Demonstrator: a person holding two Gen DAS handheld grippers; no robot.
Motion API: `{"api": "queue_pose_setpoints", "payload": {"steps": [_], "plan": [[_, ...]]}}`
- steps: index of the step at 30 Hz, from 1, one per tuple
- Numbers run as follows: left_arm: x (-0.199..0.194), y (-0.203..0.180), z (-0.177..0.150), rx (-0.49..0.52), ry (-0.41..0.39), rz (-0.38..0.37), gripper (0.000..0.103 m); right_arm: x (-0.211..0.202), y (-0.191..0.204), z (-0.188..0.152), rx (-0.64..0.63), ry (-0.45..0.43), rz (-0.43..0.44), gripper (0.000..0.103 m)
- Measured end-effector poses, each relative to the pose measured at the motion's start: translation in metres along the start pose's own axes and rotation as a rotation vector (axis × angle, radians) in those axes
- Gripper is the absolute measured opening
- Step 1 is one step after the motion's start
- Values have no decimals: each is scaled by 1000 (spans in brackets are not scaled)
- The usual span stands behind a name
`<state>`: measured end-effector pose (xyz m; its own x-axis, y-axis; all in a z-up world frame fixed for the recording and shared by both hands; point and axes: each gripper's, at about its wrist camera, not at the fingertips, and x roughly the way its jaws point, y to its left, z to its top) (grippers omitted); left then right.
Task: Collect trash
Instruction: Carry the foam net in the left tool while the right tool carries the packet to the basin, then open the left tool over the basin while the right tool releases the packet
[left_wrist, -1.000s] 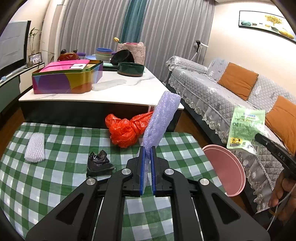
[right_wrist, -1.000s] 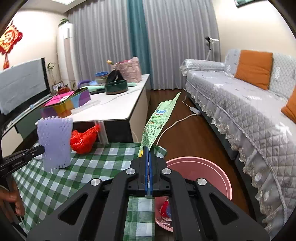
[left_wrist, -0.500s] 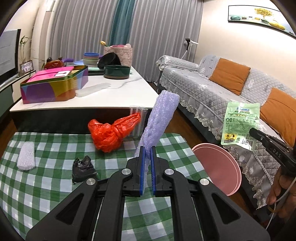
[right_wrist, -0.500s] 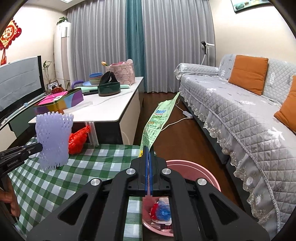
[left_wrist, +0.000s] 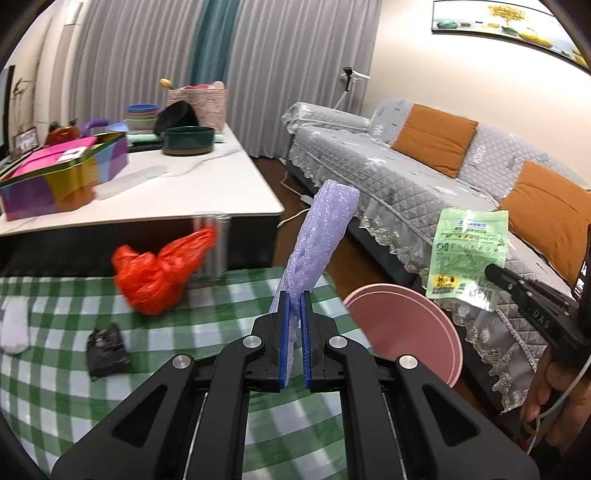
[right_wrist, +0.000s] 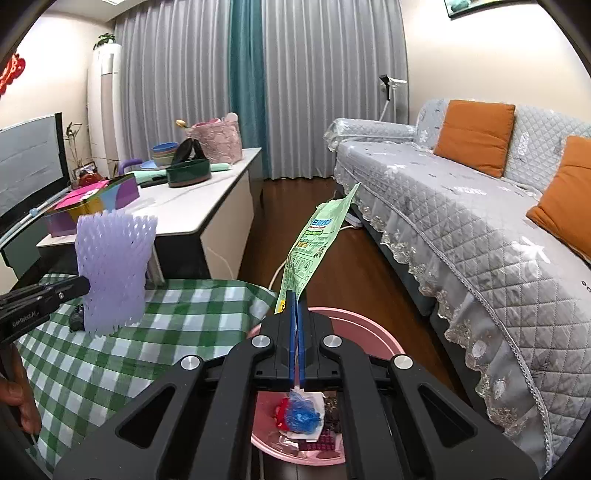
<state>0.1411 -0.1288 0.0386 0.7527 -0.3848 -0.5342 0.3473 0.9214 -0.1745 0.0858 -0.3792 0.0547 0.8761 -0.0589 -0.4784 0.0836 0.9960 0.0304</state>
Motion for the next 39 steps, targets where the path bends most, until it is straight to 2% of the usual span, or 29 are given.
{"api": "queue_pose_setpoints", "payload": {"steps": [17,31,32,33,34,35,36,38,39], "plan": [[68,-69,7,46,60,-142,6,25,-35,-23,28,74,-82,1],[106,-91,0,72,121,-204,6,38,-52,-31,71,120,-134,3],[108,-92,0,76,128,-206,11,39,-53,-31,73,124,-140,3],[110,-92,0,80,138,-205,16,39,-54,-31,79,129,-144,5],[111,-91,-1,78,142,-201,28,39,-55,-31,88,130,-146,7],[110,-89,-1,74,140,-195,36,39,-56,-30,92,131,-149,13],[108,-87,-2,67,134,-185,36,39,-57,-30,99,129,-155,23],[104,-83,-2,59,131,-177,36,37,-57,-29,111,121,-155,35],[100,-80,-3,56,126,-169,36,37,-57,-28,114,118,-154,35]]}}
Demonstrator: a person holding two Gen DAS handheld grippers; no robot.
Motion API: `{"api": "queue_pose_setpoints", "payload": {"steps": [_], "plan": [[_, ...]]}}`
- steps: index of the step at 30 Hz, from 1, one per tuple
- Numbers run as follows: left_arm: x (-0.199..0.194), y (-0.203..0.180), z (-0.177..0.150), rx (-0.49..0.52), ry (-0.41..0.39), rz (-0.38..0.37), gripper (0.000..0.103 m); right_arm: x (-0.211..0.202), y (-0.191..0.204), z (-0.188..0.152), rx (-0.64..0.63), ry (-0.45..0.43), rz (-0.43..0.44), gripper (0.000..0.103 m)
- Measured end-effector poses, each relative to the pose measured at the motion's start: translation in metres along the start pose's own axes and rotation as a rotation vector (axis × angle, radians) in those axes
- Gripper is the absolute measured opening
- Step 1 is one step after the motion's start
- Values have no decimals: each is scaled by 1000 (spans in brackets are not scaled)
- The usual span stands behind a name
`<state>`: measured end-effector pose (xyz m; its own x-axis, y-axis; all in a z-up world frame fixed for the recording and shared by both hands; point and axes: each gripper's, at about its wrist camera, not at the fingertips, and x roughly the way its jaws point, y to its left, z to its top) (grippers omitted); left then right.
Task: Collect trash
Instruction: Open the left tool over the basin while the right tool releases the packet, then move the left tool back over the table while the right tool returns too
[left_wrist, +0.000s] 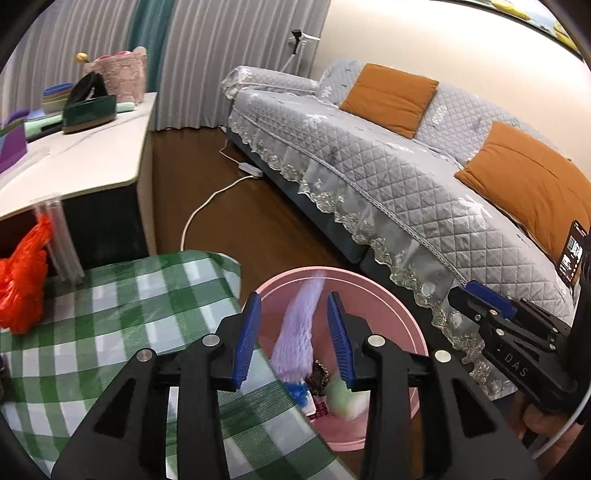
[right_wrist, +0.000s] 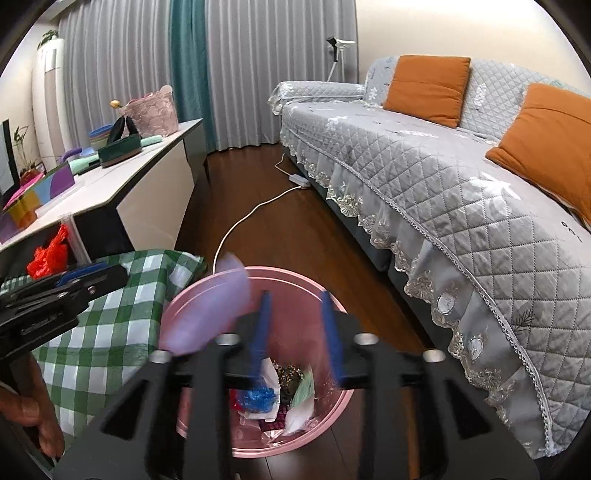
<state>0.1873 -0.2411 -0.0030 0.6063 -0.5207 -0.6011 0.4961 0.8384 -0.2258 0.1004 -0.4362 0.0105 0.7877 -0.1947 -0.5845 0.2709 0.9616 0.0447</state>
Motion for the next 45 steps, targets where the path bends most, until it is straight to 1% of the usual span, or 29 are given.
{"api": "queue_pose_setpoints", "payload": {"steps": [2,7,12,15,19,21,23,26,28,31,33,37,45], "plan": [[-9,3,-1,-3,-10,14,36,-3,3,2,-1,-9,6,36],[-38,12,-2,-2,-38,43,36,-13,12,7,2,-39,31,46],[-75,23,-4,2,-74,83,36,-27,25,11,-1,-89,50,64],[-96,30,-7,5,-93,107,36,-36,34,14,3,-120,44,69],[-122,43,-12,6,-118,150,39,-46,48,18,-5,-141,76,70],[-135,53,-15,-2,-125,180,43,-51,58,19,-29,-150,86,70],[-147,65,-20,-19,-138,210,51,-55,68,18,-46,-157,109,70],[-164,81,-27,-40,-157,250,57,-60,78,17,-55,-162,127,75],[-176,94,-35,-64,-174,288,59,-62,84,17,-63,-164,137,75],[-185,113,-44,-111,-175,327,59,-63,92,15,-77,-159,157,75],[-188,120,-47,-125,-175,341,59,-63,98,14,-87,-153,169,75],[-198,125,-50,-128,-193,355,59,-66,110,13,-110,-157,193,75],[-203,132,-52,-127,-198,365,59,-64,130,14,-125,-150,228,74]]}}
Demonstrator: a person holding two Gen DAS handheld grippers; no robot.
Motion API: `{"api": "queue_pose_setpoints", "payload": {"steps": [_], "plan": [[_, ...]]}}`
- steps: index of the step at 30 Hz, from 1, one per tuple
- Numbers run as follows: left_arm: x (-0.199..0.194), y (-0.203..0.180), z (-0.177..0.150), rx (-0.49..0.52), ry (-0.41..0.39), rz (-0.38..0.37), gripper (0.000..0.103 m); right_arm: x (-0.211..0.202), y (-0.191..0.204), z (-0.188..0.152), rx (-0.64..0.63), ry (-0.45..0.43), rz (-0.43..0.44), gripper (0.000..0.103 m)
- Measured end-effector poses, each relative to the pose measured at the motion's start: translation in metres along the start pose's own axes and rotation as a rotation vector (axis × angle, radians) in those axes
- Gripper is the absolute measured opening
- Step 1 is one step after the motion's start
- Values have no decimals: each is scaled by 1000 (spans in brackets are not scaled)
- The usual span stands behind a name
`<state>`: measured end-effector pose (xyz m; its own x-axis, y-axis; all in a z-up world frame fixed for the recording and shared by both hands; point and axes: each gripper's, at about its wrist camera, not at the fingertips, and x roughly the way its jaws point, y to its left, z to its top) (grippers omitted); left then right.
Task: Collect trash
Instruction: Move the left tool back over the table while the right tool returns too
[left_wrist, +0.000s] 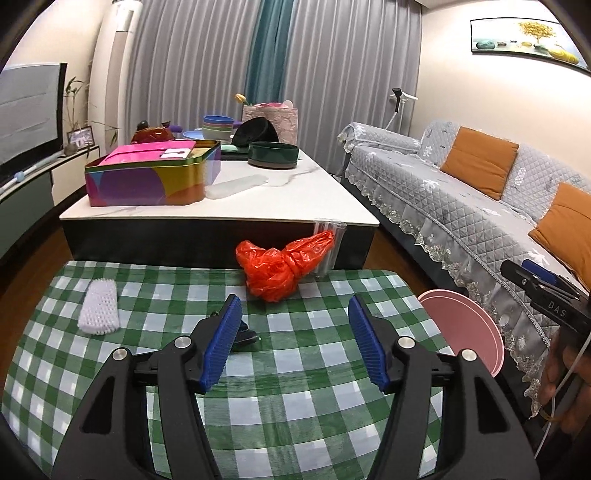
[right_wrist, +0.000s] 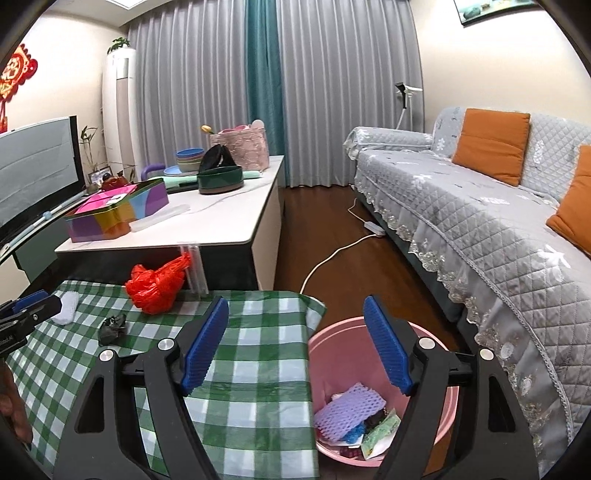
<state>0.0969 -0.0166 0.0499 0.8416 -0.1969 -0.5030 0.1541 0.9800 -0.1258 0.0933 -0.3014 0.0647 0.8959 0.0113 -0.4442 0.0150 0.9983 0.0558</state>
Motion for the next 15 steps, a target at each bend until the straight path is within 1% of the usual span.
{"api": "queue_pose_setpoints", "payload": {"steps": [4,9,13,15], "plan": [[-2,4,0,1,-7,2,59,6,12,0,-16,6,20,69],[-2,8,-1,-3,-6,3,59,12,24,2,-22,6,35,60],[-2,14,-4,5,-7,6,49,20,32,2,-17,16,50,53],[-2,17,-5,10,-8,10,43,26,34,2,-5,27,63,46]]}}
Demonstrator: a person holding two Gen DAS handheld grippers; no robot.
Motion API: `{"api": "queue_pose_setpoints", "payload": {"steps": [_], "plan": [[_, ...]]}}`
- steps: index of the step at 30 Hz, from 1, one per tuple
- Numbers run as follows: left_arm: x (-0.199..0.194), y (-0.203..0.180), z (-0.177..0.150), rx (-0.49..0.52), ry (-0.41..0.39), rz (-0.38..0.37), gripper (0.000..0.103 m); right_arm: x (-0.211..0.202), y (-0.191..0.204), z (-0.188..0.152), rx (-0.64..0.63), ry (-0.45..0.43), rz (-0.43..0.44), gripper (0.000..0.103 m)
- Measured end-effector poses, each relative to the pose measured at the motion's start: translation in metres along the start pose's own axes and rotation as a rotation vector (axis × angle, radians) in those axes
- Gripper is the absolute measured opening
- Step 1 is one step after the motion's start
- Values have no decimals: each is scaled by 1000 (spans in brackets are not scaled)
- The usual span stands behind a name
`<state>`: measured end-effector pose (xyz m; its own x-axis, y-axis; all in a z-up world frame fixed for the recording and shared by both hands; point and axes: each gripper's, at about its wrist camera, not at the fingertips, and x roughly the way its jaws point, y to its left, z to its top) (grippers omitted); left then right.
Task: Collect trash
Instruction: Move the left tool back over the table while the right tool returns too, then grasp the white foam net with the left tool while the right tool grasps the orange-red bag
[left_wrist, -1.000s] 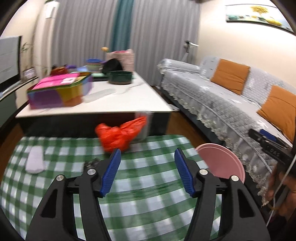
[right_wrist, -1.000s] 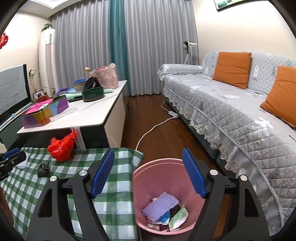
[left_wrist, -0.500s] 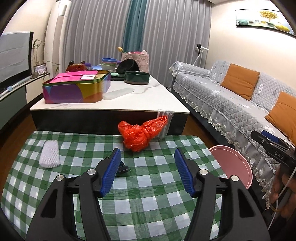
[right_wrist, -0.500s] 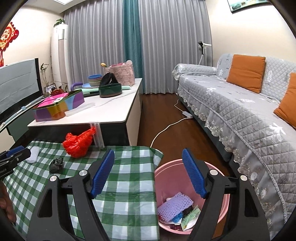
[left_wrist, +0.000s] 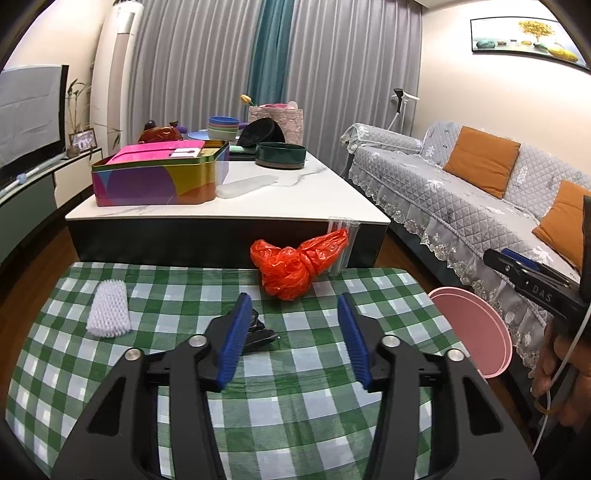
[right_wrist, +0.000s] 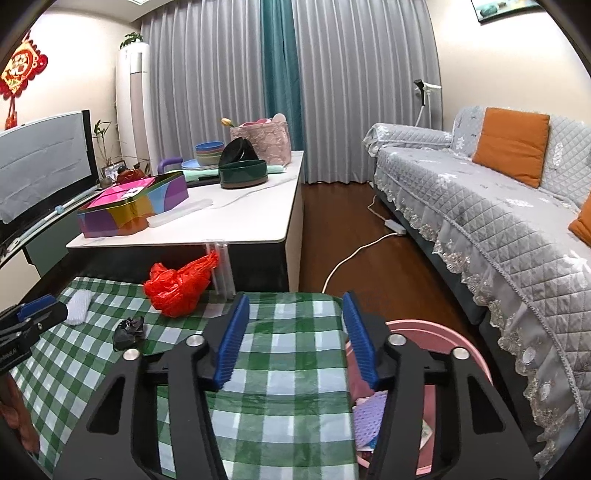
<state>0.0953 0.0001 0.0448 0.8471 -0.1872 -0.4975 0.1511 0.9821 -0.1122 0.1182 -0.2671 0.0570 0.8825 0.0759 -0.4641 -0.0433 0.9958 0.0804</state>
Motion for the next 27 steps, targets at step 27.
{"api": "queue_pose_setpoints", "payload": {"steps": [27], "plan": [[28,130,-29,-188,29,299,39,85,59,-1,45,65,219,35]]}}
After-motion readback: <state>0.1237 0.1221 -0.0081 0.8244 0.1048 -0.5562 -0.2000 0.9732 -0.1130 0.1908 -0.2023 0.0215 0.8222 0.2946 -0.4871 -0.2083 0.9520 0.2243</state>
